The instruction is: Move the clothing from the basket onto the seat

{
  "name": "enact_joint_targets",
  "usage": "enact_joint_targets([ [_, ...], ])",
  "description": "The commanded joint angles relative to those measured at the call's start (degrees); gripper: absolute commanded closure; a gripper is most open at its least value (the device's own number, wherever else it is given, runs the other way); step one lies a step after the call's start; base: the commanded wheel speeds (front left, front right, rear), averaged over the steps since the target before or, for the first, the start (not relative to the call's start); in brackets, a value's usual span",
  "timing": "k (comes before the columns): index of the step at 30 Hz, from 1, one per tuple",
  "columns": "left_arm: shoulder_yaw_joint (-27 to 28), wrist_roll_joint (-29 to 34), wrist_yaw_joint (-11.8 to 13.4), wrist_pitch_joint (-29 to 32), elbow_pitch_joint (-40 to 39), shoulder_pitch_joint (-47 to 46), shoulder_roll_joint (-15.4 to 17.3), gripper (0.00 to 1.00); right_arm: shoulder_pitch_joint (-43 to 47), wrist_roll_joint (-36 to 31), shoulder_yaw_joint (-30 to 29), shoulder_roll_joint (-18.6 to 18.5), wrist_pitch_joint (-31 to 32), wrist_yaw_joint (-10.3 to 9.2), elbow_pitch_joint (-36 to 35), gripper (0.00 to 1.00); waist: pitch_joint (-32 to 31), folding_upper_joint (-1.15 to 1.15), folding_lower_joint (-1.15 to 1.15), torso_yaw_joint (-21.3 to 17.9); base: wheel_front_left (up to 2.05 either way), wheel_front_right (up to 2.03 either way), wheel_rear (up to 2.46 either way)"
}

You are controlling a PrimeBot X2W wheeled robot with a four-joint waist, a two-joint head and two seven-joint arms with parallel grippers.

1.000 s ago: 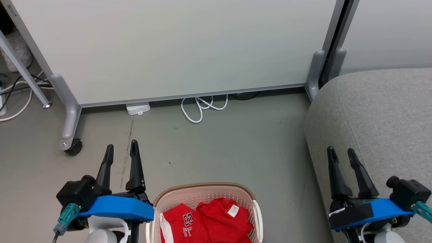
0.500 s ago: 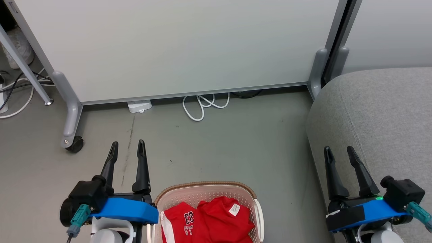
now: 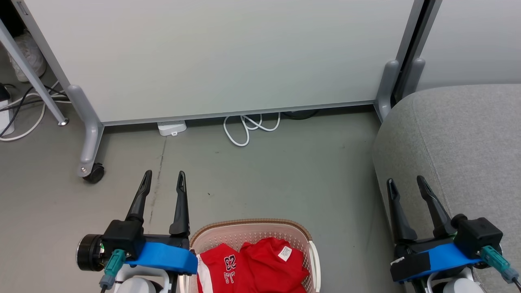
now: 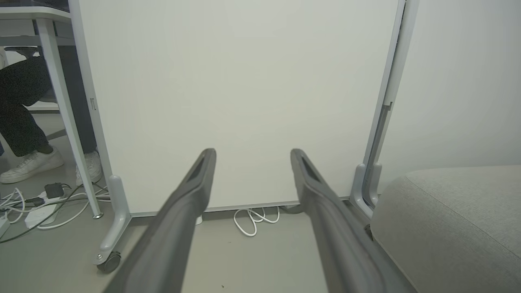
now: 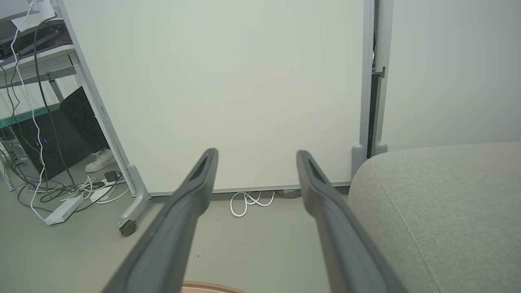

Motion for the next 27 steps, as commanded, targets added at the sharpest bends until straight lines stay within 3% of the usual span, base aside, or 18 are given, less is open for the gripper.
enact_joint_targets([
  [1,-0.18,1.05,0.11,-0.48,0.10,-0.65,0.20,0.00,-0.77,-1.18,0.07,-0.31,-0.53,0.13,0.03,0.00,-0.02,0.00,0.00,0.05,0.00,0.00,0.00],
  [12,-0.74,3.33,-0.51,-1.55,0.87,-0.20,0.21,0.00,-0.81,-5.36,0.45,-0.32,-1.59,0.14,0.36,0.00,0.02,0.00,0.00,0.41,0.00,0.00,0.00],
  [27,-0.33,0.10,-1.28,-1.52,2.52,-0.44,0.19,0.00,-0.81,-4.39,0.10,-0.32,-1.53,0.15,1.02,0.00,0.44,0.00,0.00,0.32,0.00,0.00,0.00],
])
